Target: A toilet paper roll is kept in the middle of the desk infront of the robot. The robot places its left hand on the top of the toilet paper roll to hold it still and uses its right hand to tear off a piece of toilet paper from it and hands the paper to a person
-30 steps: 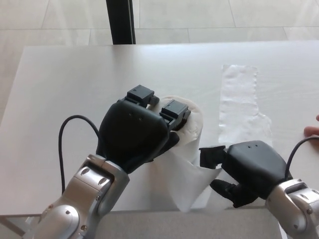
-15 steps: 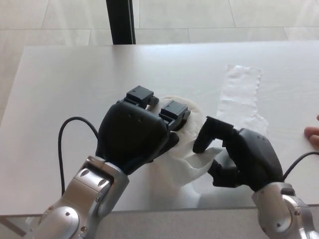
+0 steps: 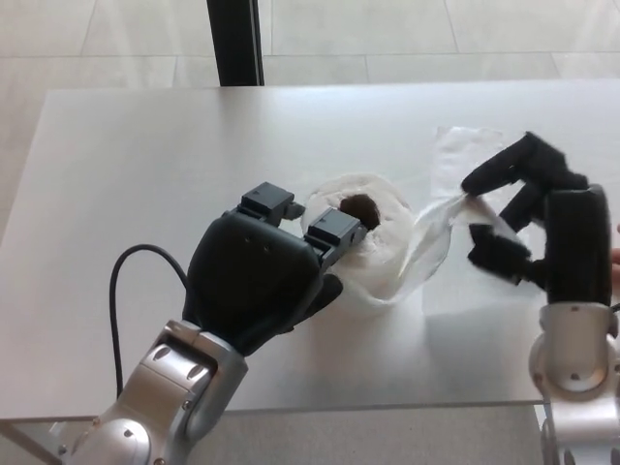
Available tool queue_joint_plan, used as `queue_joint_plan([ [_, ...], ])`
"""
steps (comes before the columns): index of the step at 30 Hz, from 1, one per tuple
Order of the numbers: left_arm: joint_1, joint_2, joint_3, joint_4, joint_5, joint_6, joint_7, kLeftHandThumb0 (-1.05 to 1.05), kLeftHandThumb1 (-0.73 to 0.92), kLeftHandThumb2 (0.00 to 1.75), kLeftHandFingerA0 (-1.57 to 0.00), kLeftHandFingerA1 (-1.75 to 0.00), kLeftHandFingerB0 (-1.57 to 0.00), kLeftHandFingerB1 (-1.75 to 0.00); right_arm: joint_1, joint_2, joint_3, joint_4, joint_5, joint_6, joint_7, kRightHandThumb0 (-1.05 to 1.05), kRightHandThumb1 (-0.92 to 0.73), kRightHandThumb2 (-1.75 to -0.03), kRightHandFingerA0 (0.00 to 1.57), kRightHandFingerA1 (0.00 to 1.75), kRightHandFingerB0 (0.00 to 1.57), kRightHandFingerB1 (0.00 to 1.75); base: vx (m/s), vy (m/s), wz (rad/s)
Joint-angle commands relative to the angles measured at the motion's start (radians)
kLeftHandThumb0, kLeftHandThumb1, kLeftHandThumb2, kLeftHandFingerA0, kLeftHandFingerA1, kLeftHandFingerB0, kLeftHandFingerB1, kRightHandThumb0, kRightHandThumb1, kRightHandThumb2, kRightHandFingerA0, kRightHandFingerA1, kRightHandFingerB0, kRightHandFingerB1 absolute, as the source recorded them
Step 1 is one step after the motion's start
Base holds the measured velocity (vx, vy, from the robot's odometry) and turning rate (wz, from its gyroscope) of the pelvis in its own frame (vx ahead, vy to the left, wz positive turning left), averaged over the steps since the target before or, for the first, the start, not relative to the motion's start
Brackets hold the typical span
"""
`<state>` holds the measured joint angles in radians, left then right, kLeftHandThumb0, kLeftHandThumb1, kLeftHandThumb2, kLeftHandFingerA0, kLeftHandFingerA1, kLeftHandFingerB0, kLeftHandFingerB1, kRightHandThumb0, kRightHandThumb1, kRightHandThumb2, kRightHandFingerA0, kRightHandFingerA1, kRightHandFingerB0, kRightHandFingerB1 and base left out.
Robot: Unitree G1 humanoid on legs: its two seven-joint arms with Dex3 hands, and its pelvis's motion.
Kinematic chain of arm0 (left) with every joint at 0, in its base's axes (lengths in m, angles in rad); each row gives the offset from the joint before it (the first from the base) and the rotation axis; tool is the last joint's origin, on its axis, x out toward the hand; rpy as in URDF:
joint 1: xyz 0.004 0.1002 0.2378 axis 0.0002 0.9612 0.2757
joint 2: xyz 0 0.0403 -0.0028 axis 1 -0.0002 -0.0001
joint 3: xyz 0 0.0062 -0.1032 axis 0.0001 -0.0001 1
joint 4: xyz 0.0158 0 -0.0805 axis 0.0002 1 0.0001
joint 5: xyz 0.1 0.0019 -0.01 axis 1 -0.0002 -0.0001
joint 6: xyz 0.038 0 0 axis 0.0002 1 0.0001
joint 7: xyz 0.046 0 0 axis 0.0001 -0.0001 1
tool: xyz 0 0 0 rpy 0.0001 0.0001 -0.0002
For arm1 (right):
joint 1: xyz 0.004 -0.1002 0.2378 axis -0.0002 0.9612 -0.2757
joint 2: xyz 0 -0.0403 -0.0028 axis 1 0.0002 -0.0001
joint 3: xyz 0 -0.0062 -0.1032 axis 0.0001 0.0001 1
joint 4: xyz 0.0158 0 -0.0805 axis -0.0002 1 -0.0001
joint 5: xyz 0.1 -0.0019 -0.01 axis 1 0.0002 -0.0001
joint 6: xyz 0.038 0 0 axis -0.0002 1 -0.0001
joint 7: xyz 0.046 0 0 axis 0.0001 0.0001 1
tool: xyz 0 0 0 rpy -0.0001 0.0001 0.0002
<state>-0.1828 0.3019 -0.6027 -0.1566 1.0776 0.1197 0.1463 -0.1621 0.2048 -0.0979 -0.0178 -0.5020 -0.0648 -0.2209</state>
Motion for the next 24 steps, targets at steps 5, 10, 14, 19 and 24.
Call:
queue_joint_plan([
  [5, 0.097, 0.046, -0.019, 0.01, 0.015, -0.028, -0.041, -0.42, 0.82, 0.64, -0.5, -0.59, -0.47, -0.49, -0.335, 0.112, -0.282, -0.007, 0.362, 0.048, -0.286, -0.13, -0.38, -1.4, 1.01, 1.74, 0.85, 1.5, 0.0, 0.0, 0.0],
  [10, 0.105, 0.048, -0.024, 0.017, 0.017, -0.036, -0.029, -0.43, 0.81, 0.63, -0.51, -0.6, -0.47, -0.5, -0.419, 0.108, -0.302, 0.022, 0.351, 0.064, -0.29, -0.18, -0.49, -1.2, 1.03, 1.75, 0.85, 1.56, 0.0, 0.0, 0.0],
  [14, 0.103, 0.048, -0.027, 0.023, 0.021, -0.04, -0.02, -0.44, 0.81, 0.63, -0.52, -0.61, -0.48, -0.51, -0.455, 0.106, -0.303, 0.039, 0.348, 0.07, -0.308, -0.19, -0.47, -1.17, 1.29, 1.44, 1.11, 1.33, 0.0, 0.0, 0.0],
  [19, 0.109, 0.061, -0.023, 0.017, 0.007, -0.046, -0.028, -0.45, 0.82, 0.64, -0.52, -0.61, -0.48, -0.51, -0.465, 0.09, -0.282, 0.063, 0.342, 0.083, -0.314, -0.3, -0.55, -1.09, 1.26, 1.39, 1.05, 1.27, 0.0, 0.0, 0.0],
  [24, 0.129, 0.076, -0.017, -0.009, 0.015, -0.041, -0.045, -0.43, 0.8, 0.63, -0.51, -0.6, -0.47, -0.51, -0.585, -0.045, -0.28, 0.121, 0.313, 0.083, -0.335, -0.24, -0.4, -1.34, 1.05, 1.7, 0.88, 1.5, 0.0, 0.0, 0.0],
])
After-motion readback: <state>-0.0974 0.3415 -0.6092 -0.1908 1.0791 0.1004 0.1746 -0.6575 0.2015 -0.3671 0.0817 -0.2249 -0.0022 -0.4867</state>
